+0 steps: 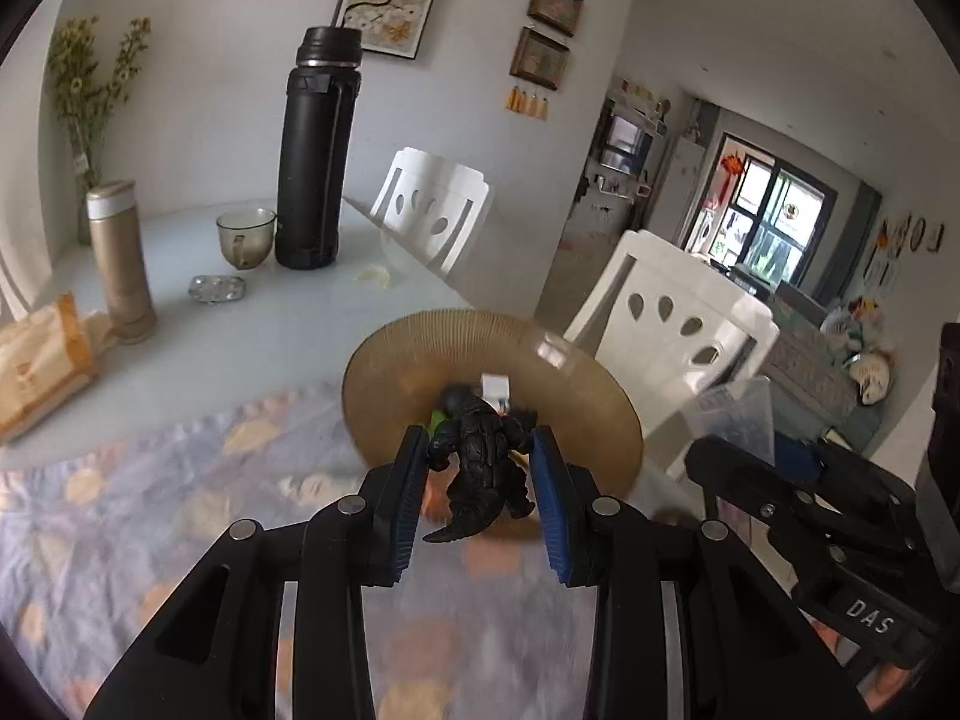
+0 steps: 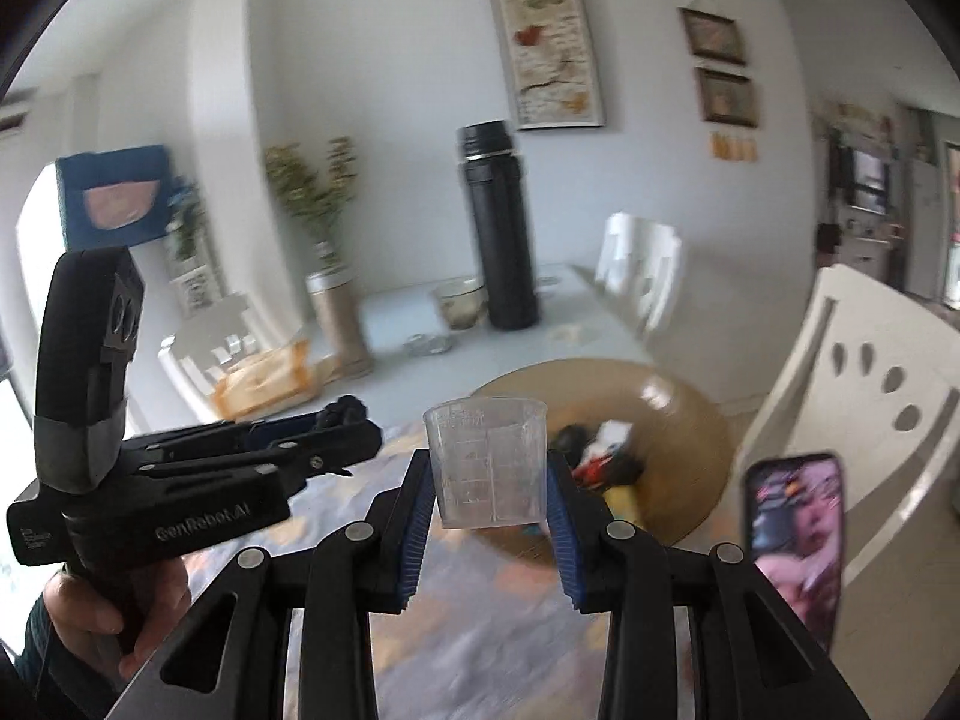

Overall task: Organize rigid objects
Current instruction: 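Carry the figurine and clear cup over the bowl and open both tools, then move the open right tool over the white oval case, then grasp the white oval case with the right tool and lift it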

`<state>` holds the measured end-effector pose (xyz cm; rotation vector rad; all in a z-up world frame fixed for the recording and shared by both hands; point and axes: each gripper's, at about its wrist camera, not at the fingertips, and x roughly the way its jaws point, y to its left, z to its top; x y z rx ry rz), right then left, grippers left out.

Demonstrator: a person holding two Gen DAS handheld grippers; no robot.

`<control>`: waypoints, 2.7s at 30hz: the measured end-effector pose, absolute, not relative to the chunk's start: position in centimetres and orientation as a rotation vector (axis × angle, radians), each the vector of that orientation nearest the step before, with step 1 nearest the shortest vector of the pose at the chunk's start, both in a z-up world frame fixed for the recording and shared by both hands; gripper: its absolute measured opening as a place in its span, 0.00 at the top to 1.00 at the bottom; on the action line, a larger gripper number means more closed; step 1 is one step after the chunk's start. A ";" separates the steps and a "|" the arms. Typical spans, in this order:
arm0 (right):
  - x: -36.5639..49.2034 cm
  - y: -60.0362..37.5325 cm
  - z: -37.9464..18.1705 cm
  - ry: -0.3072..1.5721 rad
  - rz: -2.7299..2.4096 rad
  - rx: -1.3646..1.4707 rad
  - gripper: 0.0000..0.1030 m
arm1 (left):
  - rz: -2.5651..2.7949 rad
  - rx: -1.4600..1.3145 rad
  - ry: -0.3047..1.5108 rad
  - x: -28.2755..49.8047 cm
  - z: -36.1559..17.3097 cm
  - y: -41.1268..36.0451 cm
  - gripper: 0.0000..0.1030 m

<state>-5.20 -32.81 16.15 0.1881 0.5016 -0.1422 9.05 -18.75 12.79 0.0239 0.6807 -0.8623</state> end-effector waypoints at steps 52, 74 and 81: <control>9.3 -23.8 1.5 0.855 -0.283 0.316 0.38 | -0.313 0.067 0.941 14.1 -0.9 -3.0 0.24; 13.2 -23.8 -0.3 0.851 -0.167 0.388 0.34 | -0.287 -0.004 0.988 15.1 -1.4 -1.4 0.24; 16.8 -22.2 -0.7 0.906 -0.212 0.258 0.22 | -0.287 0.001 0.988 15.0 -1.4 -1.5 0.24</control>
